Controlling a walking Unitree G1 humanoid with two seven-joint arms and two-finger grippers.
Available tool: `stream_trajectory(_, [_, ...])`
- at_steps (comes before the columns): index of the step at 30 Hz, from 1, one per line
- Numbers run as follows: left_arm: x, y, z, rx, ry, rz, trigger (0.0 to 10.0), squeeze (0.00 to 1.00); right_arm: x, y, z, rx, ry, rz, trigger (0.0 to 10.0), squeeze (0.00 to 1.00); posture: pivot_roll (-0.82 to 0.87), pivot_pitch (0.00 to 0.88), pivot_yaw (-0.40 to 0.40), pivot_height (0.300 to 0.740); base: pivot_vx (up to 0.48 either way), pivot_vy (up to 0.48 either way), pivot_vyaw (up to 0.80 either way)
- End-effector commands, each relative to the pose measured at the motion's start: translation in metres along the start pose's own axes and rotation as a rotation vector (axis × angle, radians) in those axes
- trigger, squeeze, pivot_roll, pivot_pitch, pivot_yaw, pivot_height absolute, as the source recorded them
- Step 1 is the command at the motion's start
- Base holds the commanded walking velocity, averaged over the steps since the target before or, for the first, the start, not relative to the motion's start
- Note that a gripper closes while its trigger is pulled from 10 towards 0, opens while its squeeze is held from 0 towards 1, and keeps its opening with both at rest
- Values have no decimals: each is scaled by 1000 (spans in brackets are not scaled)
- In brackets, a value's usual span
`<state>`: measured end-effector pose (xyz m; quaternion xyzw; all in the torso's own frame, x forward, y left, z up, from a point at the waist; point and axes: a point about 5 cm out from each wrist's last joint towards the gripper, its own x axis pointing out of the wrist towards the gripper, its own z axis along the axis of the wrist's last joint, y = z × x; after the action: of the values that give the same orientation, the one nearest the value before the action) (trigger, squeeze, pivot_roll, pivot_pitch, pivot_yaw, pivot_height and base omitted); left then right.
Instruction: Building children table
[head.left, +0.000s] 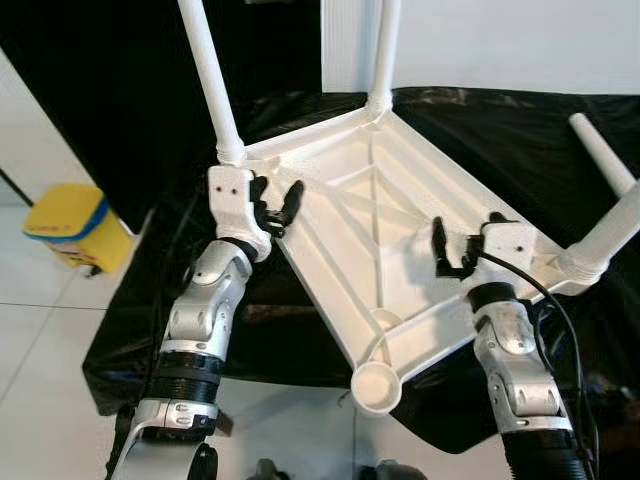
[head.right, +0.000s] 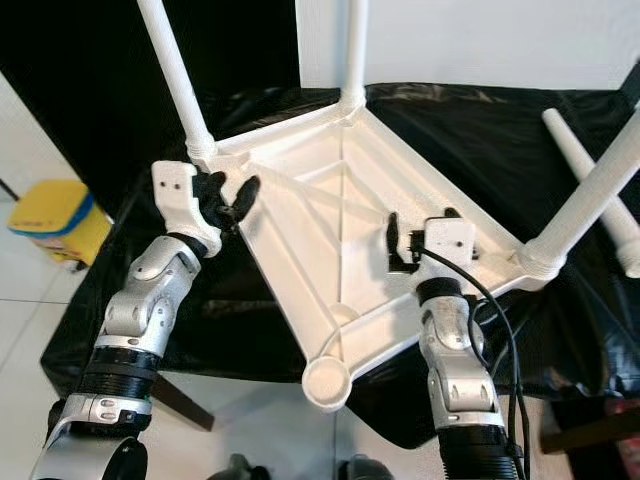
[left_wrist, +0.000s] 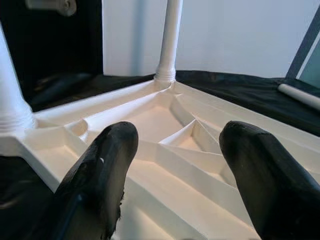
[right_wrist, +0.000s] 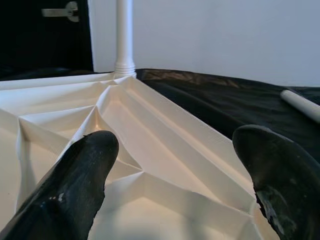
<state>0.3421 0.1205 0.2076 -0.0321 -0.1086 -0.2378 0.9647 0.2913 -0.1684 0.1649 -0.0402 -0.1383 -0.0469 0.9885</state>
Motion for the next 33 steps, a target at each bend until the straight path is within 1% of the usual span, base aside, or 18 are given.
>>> stream_trajectory(1, [-2, -2, 1, 25, -4, -40, 10000, 0, -3, -1, -6, -9, 36, -21, 10000, 0, -150, 88, 5, 740, 0, 0, 0])
stream_trajectory(3, [-2, -3, 1, 29, -6, -62, 10000, 0, -4, -3, -9, -15, 51, -49, 10000, 0, -151, 87, 5, 740, 0, 0, 0])
stream_trajectory(4, [-3, -6, 2, 63, -3, -119, 10000, 0, -6, -10, -13, -25, 76, -115, 10000, 0, -152, 82, 4, 740, 0, 0, 0])
stream_trajectory(6, [-3, -7, 3, 73, -2, -133, 10000, 0, -7, -12, -14, -27, 82, -131, 10000, 0, -152, 82, 4, 740, 0, 0, 0])
stream_trajectory(8, [-5, -13, 1, 140, 16, -222, 10000, 0, -12, -22, -19, -36, 112, -218, 10000, 0, -146, 71, 0, 740, 0, 0, 0])
stream_trajectory(9, [-5, -18, 1, 158, 22, -275, 10000, 0, -15, -28, -22, -52, 129, -262, 10000, 0, -144, 71, -5, 740, 0, 0, 0])
stream_trajectory(11, [-5, -18, 1, 158, 22, -275, 10000, 0, -15, -28, -22, -52, 129, -262, 10000, 0, -144, 71, -5, 740, 0, 0, 0])
stream_trajectory(13, [-4, -28, 3, 155, 23, -365, 10000, 0, -22, -42, -27, -80, 156, -350, 10000, 0, -149, 61, -3, 740, 0, 0, 0])
stream_trajectory(14, [-4, -28, 3, 155, 23, -365, 10000, 0, -22, -42, -27, -80, 156, -350, 10000, 0, -149, 61, -3, 740, 0, 0, 0])
stream_trajectory(15, [-4, -33, 3, 146, 22, -395, 10000, 0, -24, -49, -29, -100, 165, -398, 10000, 0, -156, 55, 0, 740, 0, 0, 0])
stream_trajectory(16, [-4, -33, 3, 146, 22, -395, 10000, 0, -24, -49, -29, -100, 165, -398, 10000, 0, -156, 55, 0, 740, 0, 0, 0])
stream_trajectory(18, [-3, -39, 3, 140, 22, -426, 10000, 0, -27, -60, -31, -112, 182, -465, 10000, 0, -162, 55, 0, 740, 0, 0, 0])
stream_trajectory(19, [-3, -39, 3, 140, 22, -426, 10000, 0, -27, -60, -31, -112, 182, -465, 10000, 0, -162, 55, 0, 740, 0, 0, 0])
stream_trajectory(21, [-3, -46, -1, 136, 30, -453, 10000, 0, -30, -69, -35, -113, 203, -520, 10000, 0, -167, 56, 1, 740, 0, 0, 0])
stream_trajectory(28, [-3, -50, -3, 129, 32, -468, 10000, 0, -32, -72, -36, -115, 207, -542, 10000, 0, -171, 63, 4, 740, 0, 0, 0])
stream_trajectory(30, [-2, -51, -2, 108, 29, -455, 10000, 0, -34, -72, -34, -117, 201, -551, 10000, 0, -172, 68, 8, 740, 0, 0, 0])
stream_trajectory(32, [-2, -57, -2, 98, 17, -448, 10000, 0, -38, -73, -34, -127, 194, -572, 10000, 0, -174, 71, 9, 740, 0, 0, 0])
stream_trajectory(33, [-2, -57, -2, 98, 17, -448, 10000, 0, -38, -73, -34, -127, 194, -572, 10000, 0, -174, 71, 9, 740, 0, 0, 0])
